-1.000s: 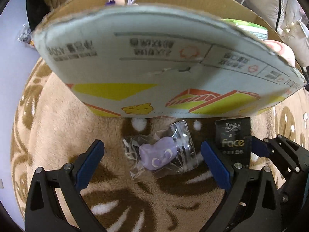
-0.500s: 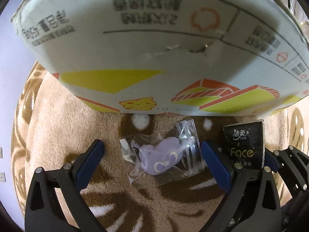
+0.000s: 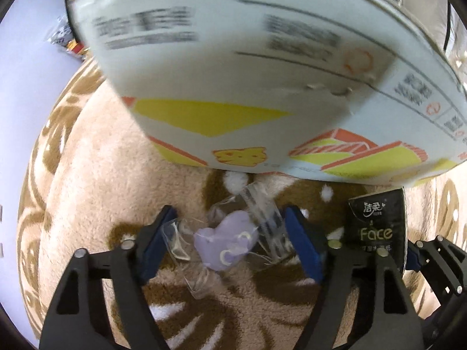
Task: Organize soft objects
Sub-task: 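Grasp bagged purple toy with left tool while right tool grasps black Face tissue pack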
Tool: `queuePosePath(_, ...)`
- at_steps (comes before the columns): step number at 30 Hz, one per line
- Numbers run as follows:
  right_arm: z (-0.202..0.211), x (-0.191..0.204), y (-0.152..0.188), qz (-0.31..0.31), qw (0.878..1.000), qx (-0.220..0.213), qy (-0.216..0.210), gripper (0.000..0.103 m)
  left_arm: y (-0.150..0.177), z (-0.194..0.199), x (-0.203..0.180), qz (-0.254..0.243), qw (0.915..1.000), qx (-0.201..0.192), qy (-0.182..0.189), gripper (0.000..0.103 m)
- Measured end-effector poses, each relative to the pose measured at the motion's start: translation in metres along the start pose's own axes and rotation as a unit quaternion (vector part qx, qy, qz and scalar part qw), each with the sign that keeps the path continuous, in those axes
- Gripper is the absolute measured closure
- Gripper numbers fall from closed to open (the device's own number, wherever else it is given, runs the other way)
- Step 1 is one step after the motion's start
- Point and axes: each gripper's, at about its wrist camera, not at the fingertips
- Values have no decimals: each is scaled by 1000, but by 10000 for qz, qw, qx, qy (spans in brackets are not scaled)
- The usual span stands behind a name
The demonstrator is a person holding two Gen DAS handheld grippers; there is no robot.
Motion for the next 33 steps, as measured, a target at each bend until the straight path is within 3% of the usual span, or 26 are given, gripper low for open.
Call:
queuePosePath(2,0,-1,0,-8,10000,6,-9,73,2,3,5,92,9999,-48,20,39)
queuePosePath(4,-1,-1,-2,29,10000,20,8,73,3,4,8,138,9999,-1,85,40)
queuePosePath(9,-7,1,-1,26,10000,35,3,73,3,3,5,50,10000,46,69,37)
queuePosePath(15,-16,-4,-1,-12,10000,94,-5,73,12,4,-11,-236,9997,99,-50,27)
queuePosePath(27,-24,-3,2,128,9998,121,96,73,34,7,-10,-287,9995,82,55,27)
queuePosePath(33,-24,-3,4,140,9998,110,96,74,35,16,0,-179,9997,74,158,39)
Point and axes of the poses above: each gripper's, at about its wrist camera, not at the fingertips, and z roughly against the way its jaws point, x to its left, y to its underside, and after that the axes turned 9 degrees about -y, right-handed
